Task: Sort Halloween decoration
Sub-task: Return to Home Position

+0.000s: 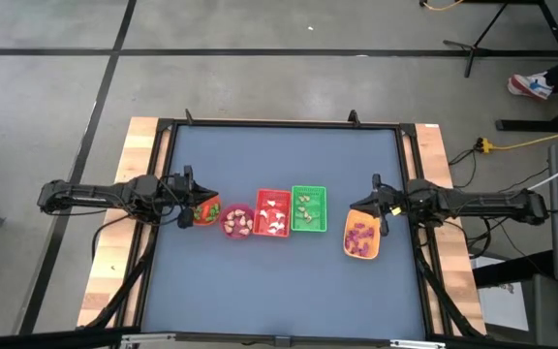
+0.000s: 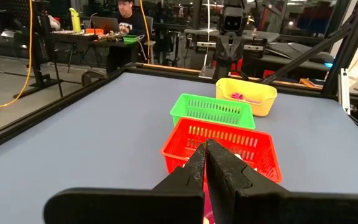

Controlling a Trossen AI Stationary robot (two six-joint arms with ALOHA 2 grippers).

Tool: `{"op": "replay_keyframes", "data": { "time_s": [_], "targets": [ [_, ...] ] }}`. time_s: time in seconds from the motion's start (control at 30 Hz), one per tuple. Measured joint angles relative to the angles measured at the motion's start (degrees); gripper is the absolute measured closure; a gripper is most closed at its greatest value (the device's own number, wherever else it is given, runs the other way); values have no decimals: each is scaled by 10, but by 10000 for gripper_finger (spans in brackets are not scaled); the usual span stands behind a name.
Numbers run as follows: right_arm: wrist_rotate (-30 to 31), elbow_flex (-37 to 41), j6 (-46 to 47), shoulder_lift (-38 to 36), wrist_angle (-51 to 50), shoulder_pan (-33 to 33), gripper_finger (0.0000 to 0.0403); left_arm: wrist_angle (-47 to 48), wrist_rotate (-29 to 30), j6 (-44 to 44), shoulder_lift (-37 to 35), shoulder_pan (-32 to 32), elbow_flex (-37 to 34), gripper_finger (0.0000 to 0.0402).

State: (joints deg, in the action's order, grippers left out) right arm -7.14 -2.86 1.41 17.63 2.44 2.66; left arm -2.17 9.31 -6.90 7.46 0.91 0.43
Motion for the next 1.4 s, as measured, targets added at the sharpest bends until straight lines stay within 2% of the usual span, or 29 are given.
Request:
{"op": "replay_keyframes", "data": {
  "time_s": [0.13, 0.4, 0.53, 1.1, 1.4],
  "targets": [
    [0, 25, 5, 0, 39, 0, 402, 0, 0, 0, 0, 0, 0, 401],
    [41, 24, 19, 2, 31, 0, 402, 0, 1, 0, 0, 0, 0, 401],
    [71, 24, 44, 2, -9, 0, 402, 0, 3, 0, 0, 0, 0, 401],
    [75, 24, 43, 1, -15, 0, 402, 0, 4, 0, 0, 0, 0, 401],
    [75, 24, 43, -72, -15, 0, 402, 0, 4, 0, 0, 0, 0, 401]
  ]
}}
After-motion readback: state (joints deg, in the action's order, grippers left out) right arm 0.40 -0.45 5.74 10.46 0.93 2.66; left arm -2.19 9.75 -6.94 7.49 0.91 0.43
